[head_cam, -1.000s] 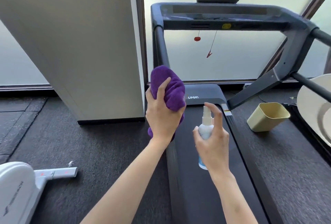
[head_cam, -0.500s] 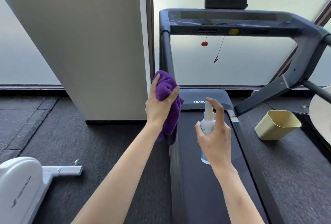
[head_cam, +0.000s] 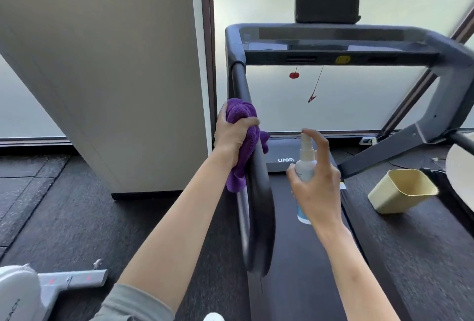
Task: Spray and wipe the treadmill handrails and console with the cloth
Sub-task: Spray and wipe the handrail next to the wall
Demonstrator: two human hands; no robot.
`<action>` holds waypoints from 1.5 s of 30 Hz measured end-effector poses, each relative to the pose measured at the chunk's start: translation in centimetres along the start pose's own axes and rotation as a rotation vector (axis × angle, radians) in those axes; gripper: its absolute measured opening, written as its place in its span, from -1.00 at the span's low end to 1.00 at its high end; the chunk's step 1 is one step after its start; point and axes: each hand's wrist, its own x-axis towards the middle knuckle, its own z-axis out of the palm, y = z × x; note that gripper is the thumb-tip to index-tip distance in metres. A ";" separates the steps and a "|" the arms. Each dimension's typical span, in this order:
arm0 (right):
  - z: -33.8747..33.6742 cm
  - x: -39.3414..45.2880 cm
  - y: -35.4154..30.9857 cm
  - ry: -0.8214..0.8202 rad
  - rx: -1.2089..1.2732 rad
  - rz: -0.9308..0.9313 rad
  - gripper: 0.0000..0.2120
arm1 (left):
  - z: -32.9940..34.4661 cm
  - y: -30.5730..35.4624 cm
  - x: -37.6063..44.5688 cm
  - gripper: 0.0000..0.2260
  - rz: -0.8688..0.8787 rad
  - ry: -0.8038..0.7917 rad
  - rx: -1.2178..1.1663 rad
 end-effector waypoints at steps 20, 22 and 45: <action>7.4 10.7 2.0 0.092 -0.026 0.013 -0.33 | 3.2 4.6 17.7 -0.24 -0.026 0.013 0.216; 7.1 10.4 1.7 0.094 -0.023 0.003 -0.33 | 3.3 4.7 17.4 -0.19 -0.023 -0.005 0.248; -1.5 -2.8 -3.4 -0.079 0.094 -0.077 -0.34 | -0.7 -0.6 -6.9 -0.41 0.165 -0.069 0.440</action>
